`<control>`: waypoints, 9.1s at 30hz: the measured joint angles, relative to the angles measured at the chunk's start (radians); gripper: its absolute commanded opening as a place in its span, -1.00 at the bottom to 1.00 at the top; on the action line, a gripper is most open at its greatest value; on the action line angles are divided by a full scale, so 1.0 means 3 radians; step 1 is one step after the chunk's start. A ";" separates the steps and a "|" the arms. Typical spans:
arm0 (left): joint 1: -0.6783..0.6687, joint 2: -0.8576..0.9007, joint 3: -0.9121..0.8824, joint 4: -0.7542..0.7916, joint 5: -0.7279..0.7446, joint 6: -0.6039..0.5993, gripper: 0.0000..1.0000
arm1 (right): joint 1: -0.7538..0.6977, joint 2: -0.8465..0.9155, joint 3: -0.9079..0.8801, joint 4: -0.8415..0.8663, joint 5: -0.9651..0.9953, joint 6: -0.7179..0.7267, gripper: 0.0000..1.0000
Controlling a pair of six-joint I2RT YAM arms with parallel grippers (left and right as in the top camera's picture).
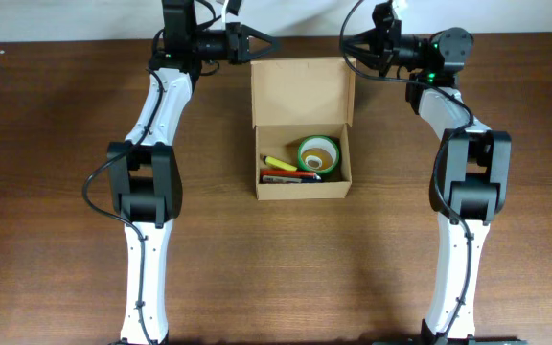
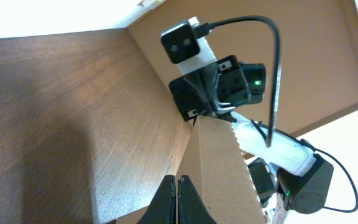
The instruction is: Pack container
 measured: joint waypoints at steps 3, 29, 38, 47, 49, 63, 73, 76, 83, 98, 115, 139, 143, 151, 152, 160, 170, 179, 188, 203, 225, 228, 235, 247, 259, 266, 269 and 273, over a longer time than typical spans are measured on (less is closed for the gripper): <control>0.0010 -0.0001 0.0013 -0.0303 -0.0055 0.0125 -0.96 | 0.0005 -0.0023 0.0000 -0.0001 0.0000 0.0006 -0.92; -0.0067 -0.0285 0.0031 -0.2258 -0.1175 0.1612 -0.96 | 0.0005 -0.0058 0.0036 -0.3343 0.0668 -0.2144 -0.92; -0.0072 -0.0497 0.0031 -0.2586 -0.1287 0.1872 -0.97 | 0.0011 -0.0092 0.0036 -0.3354 0.0604 -0.2581 -0.92; -0.0116 -0.0656 0.0031 -0.2963 -0.1689 0.2036 -0.97 | 0.0010 -0.0317 0.0041 -0.3641 0.0556 -0.2836 -0.92; -0.0107 -0.0674 0.0031 -0.3044 -0.1853 0.2064 -0.97 | 0.0004 -0.0348 0.0056 -0.4061 0.0579 -0.3001 -0.92; 0.0052 -0.0682 -0.0403 -0.3057 -0.2459 0.2157 -0.96 | -0.0229 -0.0352 0.0060 -0.6404 0.1380 -0.4757 -0.92; 0.0017 -0.0682 -0.0900 -0.2892 -0.2284 0.2158 -0.97 | -0.0230 -0.0352 0.0060 -0.6699 0.1682 -0.5114 -0.93; -0.0033 -0.0682 -0.0937 -0.2842 -0.2172 0.2152 -0.97 | -0.0203 -0.0352 0.0060 -0.6743 0.1714 -0.5174 -0.92; -0.0163 -0.0682 -0.0951 -0.2836 -0.2090 0.2144 -0.97 | -0.0079 -0.0352 0.0060 -0.6744 0.1743 -0.5239 -0.92; -0.0153 -0.0682 -0.1120 -0.2485 -0.1869 0.2163 -0.96 | -0.0039 -0.0352 0.0060 -0.6744 0.1607 -0.5487 -0.92; -0.0117 -0.0824 -0.0898 -0.2586 -0.1179 0.2513 -0.96 | -0.0038 -0.0476 0.1071 -0.7660 0.1609 -0.5900 -0.92; -0.0931 -0.1497 -0.0858 -0.3792 -0.2024 0.3035 -0.96 | 0.0210 -0.0650 0.2511 -0.9345 0.2770 -0.6565 -0.93; -0.1069 -0.1527 -0.0858 -0.3876 -0.2224 0.3045 -0.96 | 0.0233 -0.0889 0.2511 -0.9345 0.2968 -0.6542 -0.93; -0.1326 -0.1647 -0.0858 -0.4289 -0.2598 0.3058 -0.96 | 0.0287 -0.1607 0.2514 -0.9345 0.3599 -0.6349 -0.92; -0.1363 -0.1647 -0.0858 -0.4339 -0.2673 0.3058 -0.96 | 0.0294 -0.1703 0.2514 -0.9345 0.3666 -0.6326 -0.92; -0.1631 -0.1748 -0.0858 -0.4440 -0.3539 0.3010 -0.96 | 0.0299 -0.2356 0.2024 -0.9344 0.4093 -0.6190 -0.92; -0.1642 -0.2790 -0.1681 -0.4152 -0.4414 0.2928 -0.96 | 0.0304 -0.2585 0.0575 -0.9344 0.4200 -0.6177 -0.92; -0.1642 -0.3029 -0.2875 -0.3728 -0.4601 0.2867 -0.96 | 0.0661 -0.2694 -0.0202 -0.9159 0.4260 -0.6204 -0.92; -0.1623 -0.3030 -0.2890 -0.3587 -0.4601 0.2842 -0.96 | 0.0828 -0.2696 -0.1017 -0.8623 0.4288 -0.6203 -0.92; -0.1466 -0.2766 -0.2890 -0.3400 -0.4470 0.2841 -0.97 | 0.0827 -0.2664 -0.1602 -0.8096 0.4294 -0.6204 -0.92; -0.1311 -0.2527 -0.2614 -0.3365 -0.4520 0.2829 -0.91 | 0.0703 -0.2327 -0.0941 -0.8256 0.4159 -0.6208 -0.93; -0.1157 -0.2505 -0.2300 -0.3365 -0.4637 0.2813 -0.55 | 0.0571 -0.2327 -0.0435 -0.8380 0.4140 -0.6205 -0.93; -0.0582 -0.2505 -0.1471 -0.3323 -0.4999 0.2767 -0.04 | -0.0001 -0.2328 0.0482 -0.8503 0.4196 -0.6205 -0.92; 0.0601 -0.2505 -0.1302 -0.3326 -0.5046 0.2754 0.99 | -0.0585 -0.2327 0.0525 -0.8554 0.4370 -0.6217 0.99; 0.0665 -0.2505 -0.1302 -0.3326 -0.5034 0.2754 0.99 | -0.0585 -0.2327 0.0525 -0.8554 0.4370 -0.6229 0.99; 0.0665 -0.2505 -0.1302 -0.3326 -0.5033 0.2756 0.99 | -0.0585 -0.2327 0.0525 -0.8554 0.4370 -0.6231 0.99; 0.0665 -0.2505 -0.1302 -0.3326 -0.5033 0.2756 0.99 | -0.0585 -0.2327 0.0525 -0.8554 0.4370 -0.6231 0.99; 0.0665 -0.2505 -0.1302 -0.3326 -0.5033 0.2754 0.99 | -0.0559 -0.2332 0.0525 -0.8548 0.4398 -0.6232 0.99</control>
